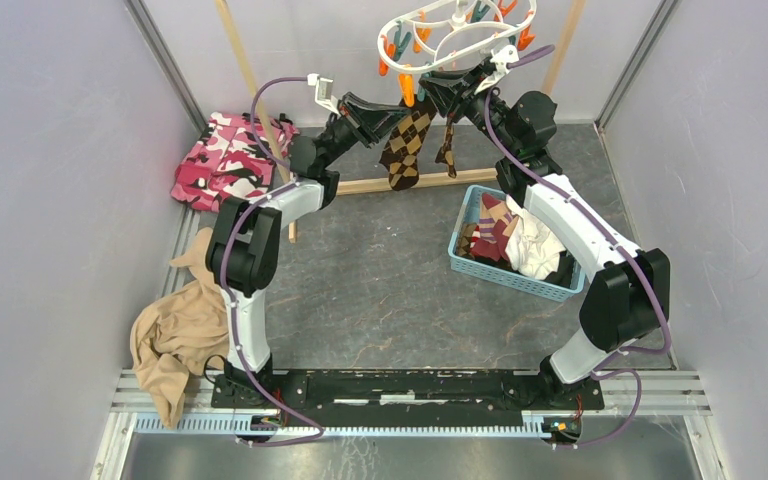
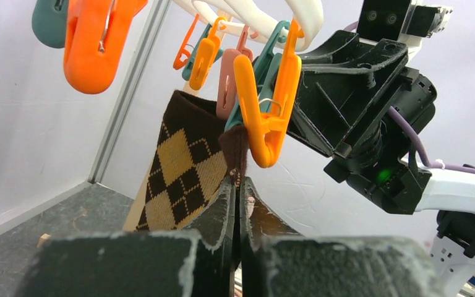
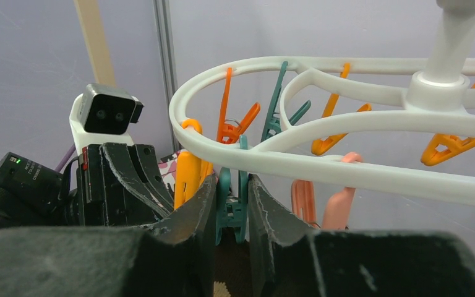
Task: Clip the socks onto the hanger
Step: Clamp the sock onto the hanger.
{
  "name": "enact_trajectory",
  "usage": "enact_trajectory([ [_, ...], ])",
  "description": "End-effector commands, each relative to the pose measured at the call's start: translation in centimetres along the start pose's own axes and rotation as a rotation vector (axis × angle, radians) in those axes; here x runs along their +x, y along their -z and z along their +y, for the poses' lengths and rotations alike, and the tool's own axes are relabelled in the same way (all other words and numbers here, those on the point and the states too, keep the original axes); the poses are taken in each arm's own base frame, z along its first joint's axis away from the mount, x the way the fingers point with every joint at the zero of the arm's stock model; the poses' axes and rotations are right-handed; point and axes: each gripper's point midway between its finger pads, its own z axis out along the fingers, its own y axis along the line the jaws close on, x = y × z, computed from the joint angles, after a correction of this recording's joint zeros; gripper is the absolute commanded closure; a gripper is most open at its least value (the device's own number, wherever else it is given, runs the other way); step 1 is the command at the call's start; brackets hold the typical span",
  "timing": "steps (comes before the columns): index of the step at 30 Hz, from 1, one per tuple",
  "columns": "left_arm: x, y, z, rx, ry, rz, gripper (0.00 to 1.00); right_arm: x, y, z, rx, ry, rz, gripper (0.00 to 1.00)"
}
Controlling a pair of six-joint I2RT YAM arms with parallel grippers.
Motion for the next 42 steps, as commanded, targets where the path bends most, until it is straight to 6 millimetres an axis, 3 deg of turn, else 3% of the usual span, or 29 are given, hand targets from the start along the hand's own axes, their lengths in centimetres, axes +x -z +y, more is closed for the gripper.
enact_trajectory([
  [1,-1.1,-0.5,-1.6,0.081,-0.004,-0.008,0.98,-1.7,-0.1,0.2,-0.015,0.015,-0.051,0.91],
  [21,-2.3,-0.8,-2.4,0.151,0.076,-0.038,0.98,-0.8,0.0,0.1,-0.018,0.017,-0.033,0.9],
  [30,-1.9,-0.7,-1.9,0.147,0.1,-0.033,0.97,-1.1,0.0,0.0,-0.01,0.016,-0.039,0.57],
  [39,-1.9,-0.7,-1.7,0.138,0.111,-0.037,0.91,-1.7,0.1,0.0,-0.008,0.02,-0.049,0.43],
  [42,-2.0,-0.7,-1.5,0.131,0.116,-0.039,0.8,-1.8,0.4,0.1,-0.009,0.024,-0.046,0.38],
])
